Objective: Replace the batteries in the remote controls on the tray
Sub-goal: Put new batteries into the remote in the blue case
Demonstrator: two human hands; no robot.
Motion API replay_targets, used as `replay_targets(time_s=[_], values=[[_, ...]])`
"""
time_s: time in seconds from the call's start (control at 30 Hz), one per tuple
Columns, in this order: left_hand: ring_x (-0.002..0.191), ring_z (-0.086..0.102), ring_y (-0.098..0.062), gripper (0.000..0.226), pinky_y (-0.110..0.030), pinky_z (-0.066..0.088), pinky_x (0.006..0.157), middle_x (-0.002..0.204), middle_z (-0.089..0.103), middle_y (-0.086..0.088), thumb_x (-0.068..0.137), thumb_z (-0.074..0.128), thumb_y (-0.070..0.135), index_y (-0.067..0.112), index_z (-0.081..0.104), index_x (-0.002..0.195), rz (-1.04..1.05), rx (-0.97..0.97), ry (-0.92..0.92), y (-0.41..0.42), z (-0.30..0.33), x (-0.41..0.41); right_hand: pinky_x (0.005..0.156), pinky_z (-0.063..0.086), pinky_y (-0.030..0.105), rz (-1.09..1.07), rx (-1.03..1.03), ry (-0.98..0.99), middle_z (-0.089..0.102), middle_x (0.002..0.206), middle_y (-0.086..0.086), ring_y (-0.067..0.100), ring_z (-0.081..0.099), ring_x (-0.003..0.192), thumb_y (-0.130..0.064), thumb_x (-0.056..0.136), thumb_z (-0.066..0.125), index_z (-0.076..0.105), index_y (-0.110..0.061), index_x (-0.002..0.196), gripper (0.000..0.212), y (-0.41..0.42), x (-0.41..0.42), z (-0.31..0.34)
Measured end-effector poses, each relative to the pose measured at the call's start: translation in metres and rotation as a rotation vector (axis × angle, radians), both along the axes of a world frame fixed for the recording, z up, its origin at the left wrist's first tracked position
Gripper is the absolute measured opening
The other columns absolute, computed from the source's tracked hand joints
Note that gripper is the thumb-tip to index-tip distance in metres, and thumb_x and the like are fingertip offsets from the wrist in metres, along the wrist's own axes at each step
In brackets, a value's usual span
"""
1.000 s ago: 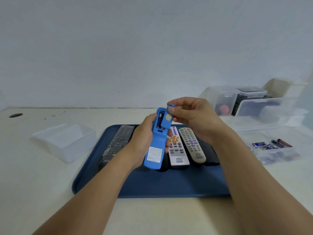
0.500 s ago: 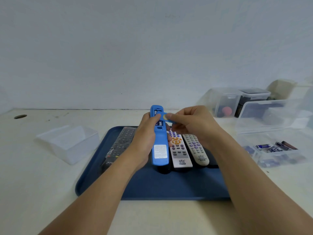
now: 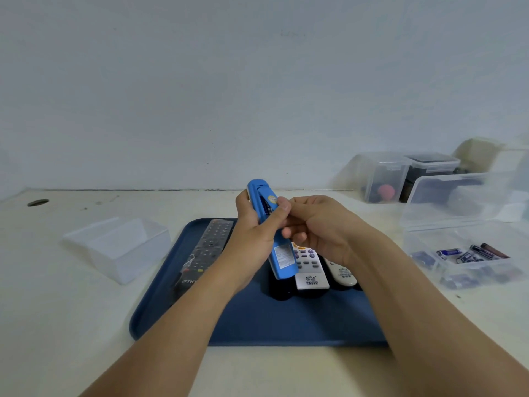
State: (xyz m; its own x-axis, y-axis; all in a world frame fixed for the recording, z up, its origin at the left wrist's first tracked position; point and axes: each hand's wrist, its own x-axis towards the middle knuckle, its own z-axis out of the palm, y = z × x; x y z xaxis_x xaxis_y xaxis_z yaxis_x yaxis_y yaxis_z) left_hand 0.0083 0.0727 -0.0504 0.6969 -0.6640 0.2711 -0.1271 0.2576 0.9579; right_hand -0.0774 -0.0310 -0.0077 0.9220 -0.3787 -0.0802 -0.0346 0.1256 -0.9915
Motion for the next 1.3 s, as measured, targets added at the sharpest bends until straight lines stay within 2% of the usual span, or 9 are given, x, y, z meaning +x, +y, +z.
replay_targets(time_s=[0.33,0.5,0.63,0.77,0.9,1.0,1.1,1.2,1.3], values=[[0.086,0.065,0.005,0.027,-0.017,0.054,0.073,0.103,0.063,0.004,0.102,0.053,0.041,0.029,0.041,0.124,-0.033,0.053,-0.126,0.004,0.000,0.001,0.040,0.040,0.016,-0.014,-0.011,0.035,0.072,0.072,0.011,0.009,0.055,0.048,-0.027,0.095,0.068,0.071,-0.006,0.082,0.024,-0.002,-0.003,0.002],[0.086,0.064,-0.004,0.024,-0.036,0.057,0.086,0.099,0.062,0.003,0.104,0.051,0.035,0.025,0.045,0.125,-0.058,0.112,-0.194,0.004,0.000,-0.002,0.037,0.039,0.019,-0.095,-0.178,0.074,0.066,0.059,0.012,0.014,0.052,0.042,-0.042,0.090,0.069,0.067,-0.006,0.072,0.041,-0.008,-0.004,0.003],[0.072,0.067,-0.017,0.021,-0.034,0.060,0.067,0.098,0.063,-0.010,0.107,0.049,0.022,0.027,0.047,0.127,-0.085,0.094,-0.118,0.004,0.003,-0.007,0.036,0.032,0.018,-0.222,-0.492,0.104,0.055,0.045,0.008,0.013,0.040,0.033,-0.055,0.088,0.067,0.059,-0.006,0.058,0.057,-0.011,-0.003,0.000],[0.064,0.069,-0.020,0.026,-0.033,0.059,0.059,0.088,0.067,-0.008,0.107,0.047,0.020,0.029,0.049,0.131,-0.120,0.087,-0.046,0.010,0.012,-0.006,0.039,0.033,0.019,-0.244,-0.396,-0.073,0.063,0.067,0.007,0.012,0.047,0.042,-0.046,0.086,0.074,0.060,-0.005,0.085,0.043,-0.011,0.003,-0.005],[0.084,0.075,-0.035,0.032,-0.047,0.063,0.079,0.103,0.076,-0.012,0.103,0.056,0.017,0.031,0.057,0.132,-0.188,0.077,-0.067,0.018,0.022,0.004,0.046,0.039,0.018,-0.087,-0.358,-0.258,0.066,0.089,0.002,0.008,0.052,0.051,-0.023,0.096,0.066,0.068,-0.013,0.114,0.020,-0.004,0.002,-0.003],[0.089,0.075,-0.035,0.037,-0.050,0.061,0.081,0.096,0.078,-0.012,0.094,0.072,0.025,0.031,0.062,0.128,-0.029,0.081,-0.148,0.023,0.024,0.012,0.047,0.044,0.020,-0.121,-0.304,-0.382,0.069,0.085,0.003,0.012,0.055,0.059,-0.013,0.095,0.066,0.066,-0.007,0.115,0.021,-0.001,0.000,-0.001],[0.083,0.074,-0.015,0.032,-0.034,0.059,0.068,0.089,0.078,0.001,0.088,0.075,0.042,0.029,0.066,0.116,0.313,0.119,-0.240,0.027,0.025,0.028,0.048,0.051,0.029,-0.180,-0.413,-0.433,0.073,0.081,0.008,0.018,0.062,0.062,-0.011,0.092,0.070,0.061,-0.007,0.104,0.015,0.002,0.004,-0.002],[0.093,0.068,-0.021,0.031,-0.034,0.050,0.078,0.094,0.072,0.005,0.095,0.059,0.052,0.023,0.067,0.103,0.689,0.377,-0.431,0.041,0.024,0.053,0.054,0.054,0.031,-0.206,-0.755,-0.381,0.070,0.083,0.000,0.022,0.068,0.066,-0.016,0.088,0.076,0.057,-0.014,0.092,0.019,0.009,0.009,-0.013],[0.103,0.062,-0.030,0.043,-0.032,0.042,0.077,0.108,0.065,-0.003,0.086,0.062,0.052,0.018,0.063,0.111,0.673,0.925,-0.563,0.053,0.017,0.064,0.058,0.052,0.027,-0.114,-1.103,-0.189,0.066,0.078,-0.006,0.013,0.061,0.066,-0.026,0.084,0.077,0.061,-0.025,0.091,0.017,0.018,0.011,-0.024]])
